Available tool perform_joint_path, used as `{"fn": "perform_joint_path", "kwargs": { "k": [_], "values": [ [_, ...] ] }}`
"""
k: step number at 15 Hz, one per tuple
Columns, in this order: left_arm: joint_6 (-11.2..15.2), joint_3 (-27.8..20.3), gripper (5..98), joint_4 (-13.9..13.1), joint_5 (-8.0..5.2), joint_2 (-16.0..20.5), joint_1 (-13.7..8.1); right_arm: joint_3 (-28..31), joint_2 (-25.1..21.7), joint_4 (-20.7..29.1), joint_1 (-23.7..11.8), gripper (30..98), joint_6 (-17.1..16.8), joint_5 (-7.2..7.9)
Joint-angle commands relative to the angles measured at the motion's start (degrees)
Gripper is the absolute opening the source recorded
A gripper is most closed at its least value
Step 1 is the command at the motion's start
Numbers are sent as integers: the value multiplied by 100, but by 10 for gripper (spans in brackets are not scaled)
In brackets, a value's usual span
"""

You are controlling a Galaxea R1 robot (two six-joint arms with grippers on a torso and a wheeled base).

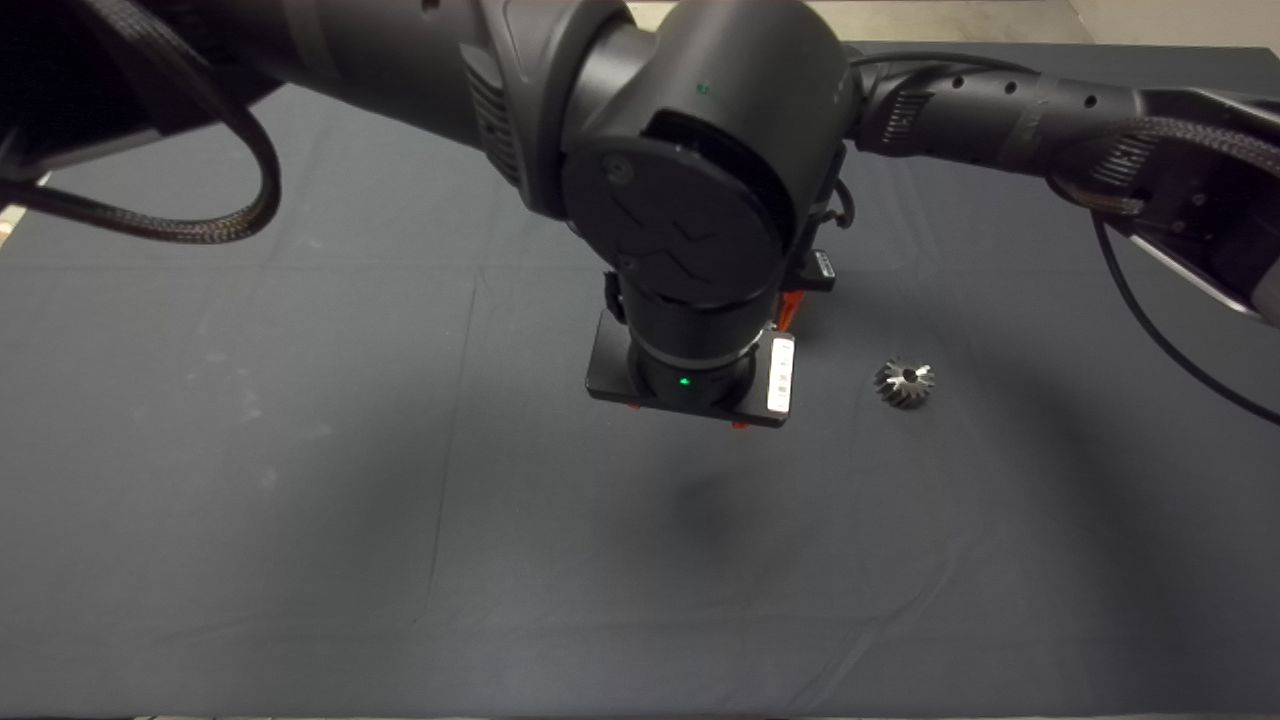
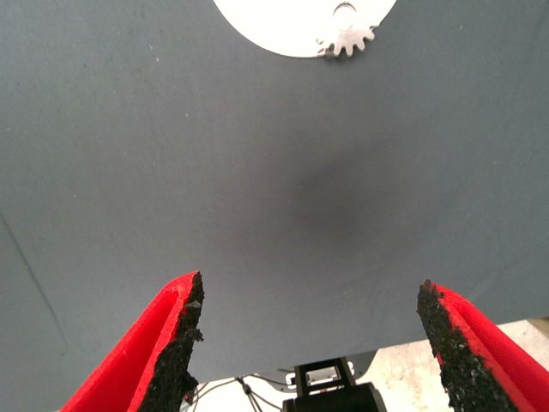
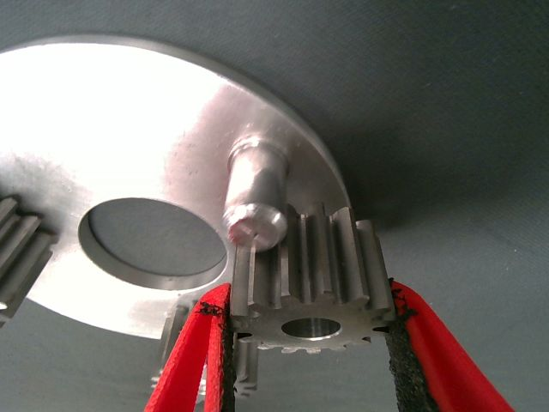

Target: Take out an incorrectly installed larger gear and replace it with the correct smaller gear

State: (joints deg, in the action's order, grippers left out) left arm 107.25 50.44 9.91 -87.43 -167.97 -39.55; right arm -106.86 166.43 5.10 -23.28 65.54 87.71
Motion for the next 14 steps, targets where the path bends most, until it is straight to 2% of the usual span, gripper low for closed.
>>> {"fn": "perform_joint_path", "kwargs": {
  "k": [1,5,14],
  "values": [
    [-126,113,635,55,-345,-56,-94,-192,417,-79,-260,352,-80,361],
    [-134,139,635,55,-336,-57,-97,-325,492,-44,-475,351,-156,369],
    [-143,140,635,46,-336,-83,-89,-369,440,-52,-564,351,-164,378]
  ]
}}
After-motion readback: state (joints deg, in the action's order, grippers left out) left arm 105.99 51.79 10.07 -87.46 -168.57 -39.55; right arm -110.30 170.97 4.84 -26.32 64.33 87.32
